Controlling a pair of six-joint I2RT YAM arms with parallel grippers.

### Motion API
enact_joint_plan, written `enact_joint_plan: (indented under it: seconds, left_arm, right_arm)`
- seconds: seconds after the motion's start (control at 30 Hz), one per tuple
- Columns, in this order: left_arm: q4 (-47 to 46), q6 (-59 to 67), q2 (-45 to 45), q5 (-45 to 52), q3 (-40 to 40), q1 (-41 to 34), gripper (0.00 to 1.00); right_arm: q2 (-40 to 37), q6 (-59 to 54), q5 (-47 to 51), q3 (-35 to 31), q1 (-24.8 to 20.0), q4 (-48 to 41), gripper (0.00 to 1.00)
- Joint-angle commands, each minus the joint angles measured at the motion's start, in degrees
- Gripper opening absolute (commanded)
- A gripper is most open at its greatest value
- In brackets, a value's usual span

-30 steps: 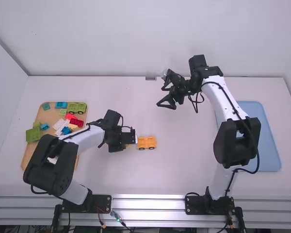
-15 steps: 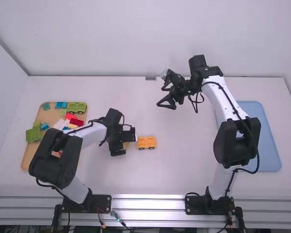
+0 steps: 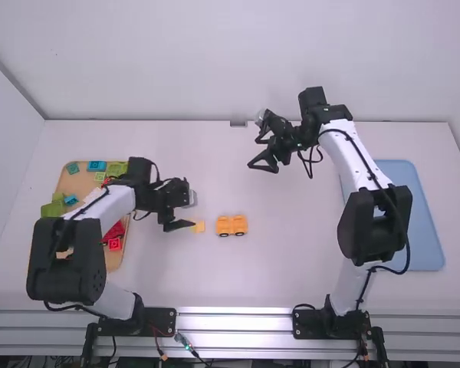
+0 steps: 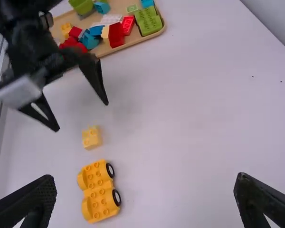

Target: Assemble lego blocks to make yellow taxi

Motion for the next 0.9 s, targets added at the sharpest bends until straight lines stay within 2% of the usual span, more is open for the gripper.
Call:
enact_joint_plan:
  seconds: [0.0, 0.17, 0.27, 0.37, 0.47, 0.6, 0.7, 0.77, 0.8, 0.87]
  left_arm:
    - [2.3, 3.0, 0.8, 12.9, -3.0, 5.2, 0.99]
    - [5.6, -2.2, 1.0, 22.4, -6.9, 8.5, 0.99]
    - [5.5, -1.8, 1.0, 24.5, -7.4, 8.4, 0.99]
    - [5.6, -1.7, 1.0, 25.7, -7.9, 8.3, 0.99]
    - [8.2, -1.2, 1.2, 23.8, -8.9, 7.5, 0.99]
    - [13.6, -1.2, 1.3, 19.4, -12.2, 6.4, 0.99]
    - [19.0, -2.4, 1.4, 18.0, -15.4, 6.9, 0.99]
    - [20.3, -2.8, 1.4, 18.2, -16.1, 7.0, 0.99]
    - [22.7, -3.8, 1.9, 18.0, -16.8, 6.6, 0.99]
    - [24.7, -4.9, 3.2, 17.3, -17.0, 6.4, 0.99]
  right_arm:
    - [0.7, 0.2, 0.0, 1.0, 0.0, 0.0, 0.99]
    - [0.7, 0.2, 6.4, 1.0, 0.1, 4.4, 0.99]
    - [0.7, 0.2, 6.0, 1.0, 0.0, 6.3, 0.99]
    - [0.7, -1.4, 5.9, 1.0, 0.4, 4.5, 0.99]
    - [0.8, -7.7, 7.4, 0.5, 1.3, -0.3, 0.99]
    - [0.8, -20.0, 0.6, -6.2, 2.0, -1.2, 0.99]
    - [0.8, -27.8, -7.4, -15.7, 1.9, 4.5, 0.99]
    - [0.8, -28.2, -8.7, -18.2, 1.9, 6.8, 0.99]
    - [0.8, -27.8, -10.1, -22.0, 1.9, 10.7, 0.99]
    - [0.8, -26.5, -11.6, -25.3, 1.9, 14.4, 0.99]
